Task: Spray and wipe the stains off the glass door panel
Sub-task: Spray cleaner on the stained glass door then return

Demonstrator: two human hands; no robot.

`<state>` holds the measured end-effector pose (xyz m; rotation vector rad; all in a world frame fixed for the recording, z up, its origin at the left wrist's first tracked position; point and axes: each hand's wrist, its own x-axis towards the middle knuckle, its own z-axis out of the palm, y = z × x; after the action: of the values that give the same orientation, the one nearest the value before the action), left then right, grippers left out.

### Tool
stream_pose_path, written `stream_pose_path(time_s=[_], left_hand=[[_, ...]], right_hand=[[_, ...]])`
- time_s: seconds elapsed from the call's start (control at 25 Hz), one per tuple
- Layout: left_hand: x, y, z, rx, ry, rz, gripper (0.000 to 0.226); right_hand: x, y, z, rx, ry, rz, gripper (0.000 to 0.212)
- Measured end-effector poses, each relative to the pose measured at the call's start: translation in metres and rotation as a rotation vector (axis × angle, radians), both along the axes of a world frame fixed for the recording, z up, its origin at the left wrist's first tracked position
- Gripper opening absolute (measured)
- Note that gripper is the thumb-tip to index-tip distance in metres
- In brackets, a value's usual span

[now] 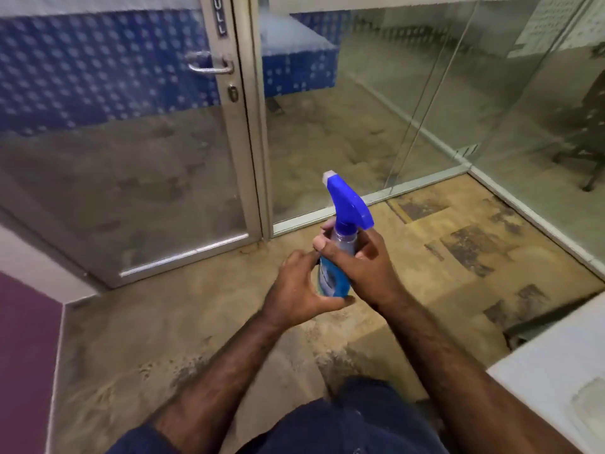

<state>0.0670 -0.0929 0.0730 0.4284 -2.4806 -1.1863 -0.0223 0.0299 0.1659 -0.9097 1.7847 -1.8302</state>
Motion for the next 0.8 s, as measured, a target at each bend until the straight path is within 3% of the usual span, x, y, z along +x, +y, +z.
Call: stream_pose_path(time_s=[0.16,0.28,0.48,0.8], left_hand=[[0.033,-0.036,0.001,-0.048,0.044,0.118,0.101],[0.059,-0.065,0.000,-0.055,-0.010,0.244,0.090],[0.096,-0.138,0.002,-0.100,-0.039,0.369,0.081],[0.142,-0.305,0.019,-0.360,-0.182,0.408,0.124]], right_hand=[[0.022,-0.053,0.001,-0.017,-0.031,0.064,0.026],[0.036,-0.099,0.000,-0.011,0.025,0.077,0.037],[0.058,-0.187,-0.007,-0.005,-0.011,0.184,0.031],[0.066,-0.360,0.006,-0.035,-0.103,0.244,0.026]])
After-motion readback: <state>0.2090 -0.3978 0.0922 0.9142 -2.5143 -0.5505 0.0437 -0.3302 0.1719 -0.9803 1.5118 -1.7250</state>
